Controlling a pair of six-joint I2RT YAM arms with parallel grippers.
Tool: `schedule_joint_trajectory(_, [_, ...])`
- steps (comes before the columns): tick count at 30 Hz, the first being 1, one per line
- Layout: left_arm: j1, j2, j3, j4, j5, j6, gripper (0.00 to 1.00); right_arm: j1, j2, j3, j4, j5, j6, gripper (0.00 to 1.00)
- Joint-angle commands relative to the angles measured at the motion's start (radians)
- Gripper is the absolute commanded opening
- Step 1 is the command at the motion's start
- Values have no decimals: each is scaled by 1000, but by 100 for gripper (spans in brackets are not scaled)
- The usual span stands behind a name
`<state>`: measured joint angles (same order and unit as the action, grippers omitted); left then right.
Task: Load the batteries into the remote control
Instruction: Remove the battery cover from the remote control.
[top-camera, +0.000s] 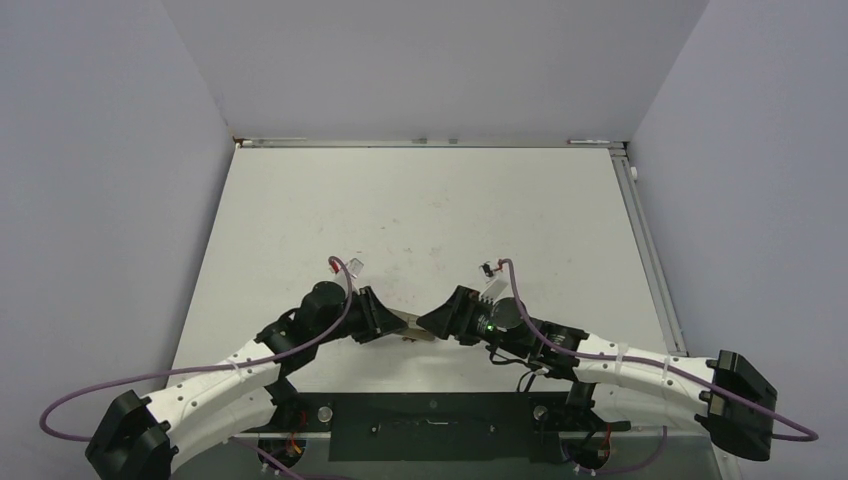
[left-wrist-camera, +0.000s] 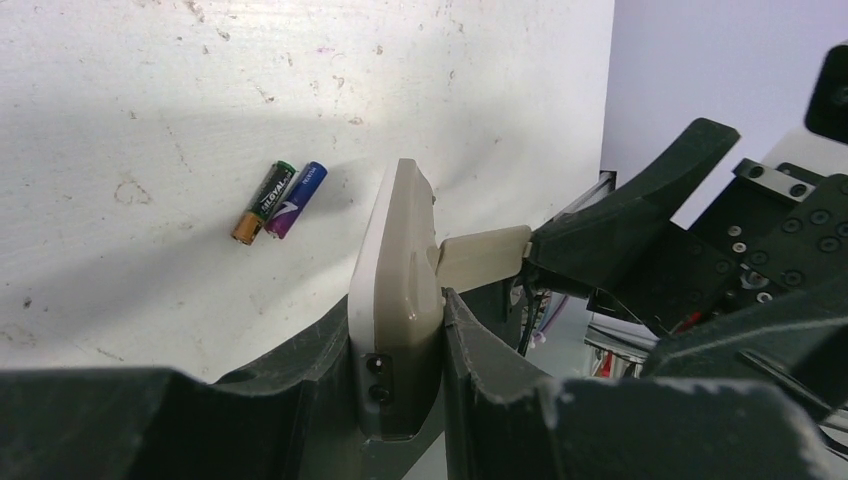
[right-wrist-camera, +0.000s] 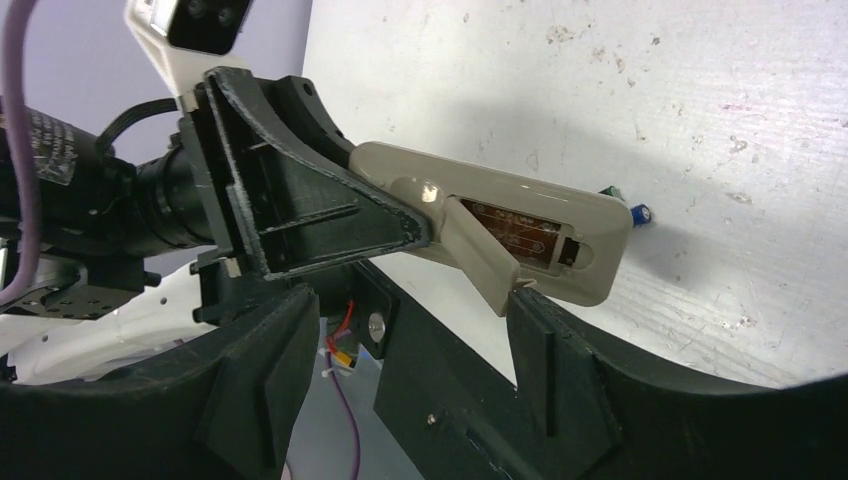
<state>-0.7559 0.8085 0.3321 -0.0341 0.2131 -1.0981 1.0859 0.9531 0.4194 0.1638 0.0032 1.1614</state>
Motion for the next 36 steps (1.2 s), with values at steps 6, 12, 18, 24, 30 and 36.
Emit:
schedule_joint_trajectory(6, [-13, 112, 104, 170, 62, 9, 0, -33, -64, 6, 16, -9, -11, 67])
schedule_joint_trajectory(12, [-13, 177, 143, 193, 71, 22, 0, -74, -110, -16, -9, -21, -12, 67])
schedule_joint_trajectory(18, [-16, 248, 182, 224, 86, 26, 0, -113, -145, -33, -29, -45, -14, 67])
schedule_joint_trajectory(24, [-16, 290, 228, 197, 71, 59, 0, -131, -182, -37, -70, -41, -25, 67])
schedule_joint_trajectory(30, [-17, 317, 256, 176, 56, 84, 0, -145, -223, -47, -106, -29, -30, 67])
schedule_joint_trajectory(36, [-16, 329, 273, 142, 31, 112, 0, -152, -249, -51, -136, -14, -37, 67])
